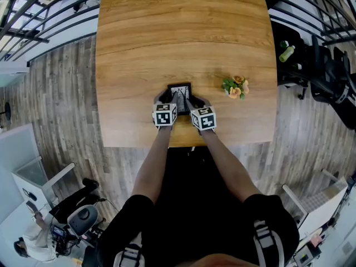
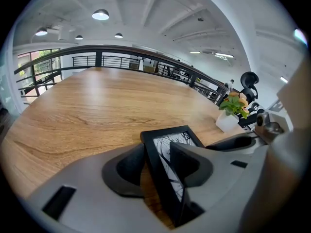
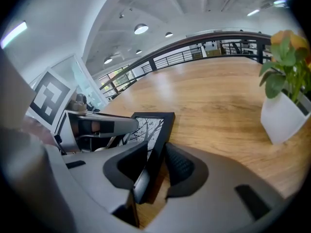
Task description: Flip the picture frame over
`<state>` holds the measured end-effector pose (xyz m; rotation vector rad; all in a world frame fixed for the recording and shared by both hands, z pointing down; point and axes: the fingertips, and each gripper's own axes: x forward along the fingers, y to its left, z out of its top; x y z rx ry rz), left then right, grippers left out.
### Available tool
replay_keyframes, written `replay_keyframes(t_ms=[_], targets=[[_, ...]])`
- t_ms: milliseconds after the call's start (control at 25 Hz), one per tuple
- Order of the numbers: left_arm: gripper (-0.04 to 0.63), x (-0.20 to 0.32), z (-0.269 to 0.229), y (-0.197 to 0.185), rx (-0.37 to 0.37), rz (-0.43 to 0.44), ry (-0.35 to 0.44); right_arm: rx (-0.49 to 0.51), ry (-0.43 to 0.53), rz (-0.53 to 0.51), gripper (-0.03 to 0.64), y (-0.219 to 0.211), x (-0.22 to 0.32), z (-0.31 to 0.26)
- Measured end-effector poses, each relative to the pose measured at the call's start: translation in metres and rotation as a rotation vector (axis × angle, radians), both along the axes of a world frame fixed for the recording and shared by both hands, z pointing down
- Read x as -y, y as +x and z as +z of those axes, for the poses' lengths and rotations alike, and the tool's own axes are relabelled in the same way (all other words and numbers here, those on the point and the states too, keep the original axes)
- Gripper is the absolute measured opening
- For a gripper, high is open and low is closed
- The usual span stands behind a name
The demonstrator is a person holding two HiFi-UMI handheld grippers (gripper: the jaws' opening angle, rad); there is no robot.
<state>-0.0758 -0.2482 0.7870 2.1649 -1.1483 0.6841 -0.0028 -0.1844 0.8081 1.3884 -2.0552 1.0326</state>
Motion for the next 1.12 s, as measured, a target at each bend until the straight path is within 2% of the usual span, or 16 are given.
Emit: replay_keyframes(t_ms=[400,760,1120], targets=[[0.181,0.001,0.000,0.000,0.019,0.033,0.057,0.004,0.001,-0.005,0.127,-0.001,0.000,0.002],[0.181,0.004,-0.014,-0.013,-0.013,-0.005,0.084,0.055,0.019,0.042,0.143,0.007,0.001,-0.005],[0.181,-0.001,-0.028,-0.032,-0.007,-0.047,0.118,0.046,0.063,0.017,0.142,0.028,-0.003,-0.019]])
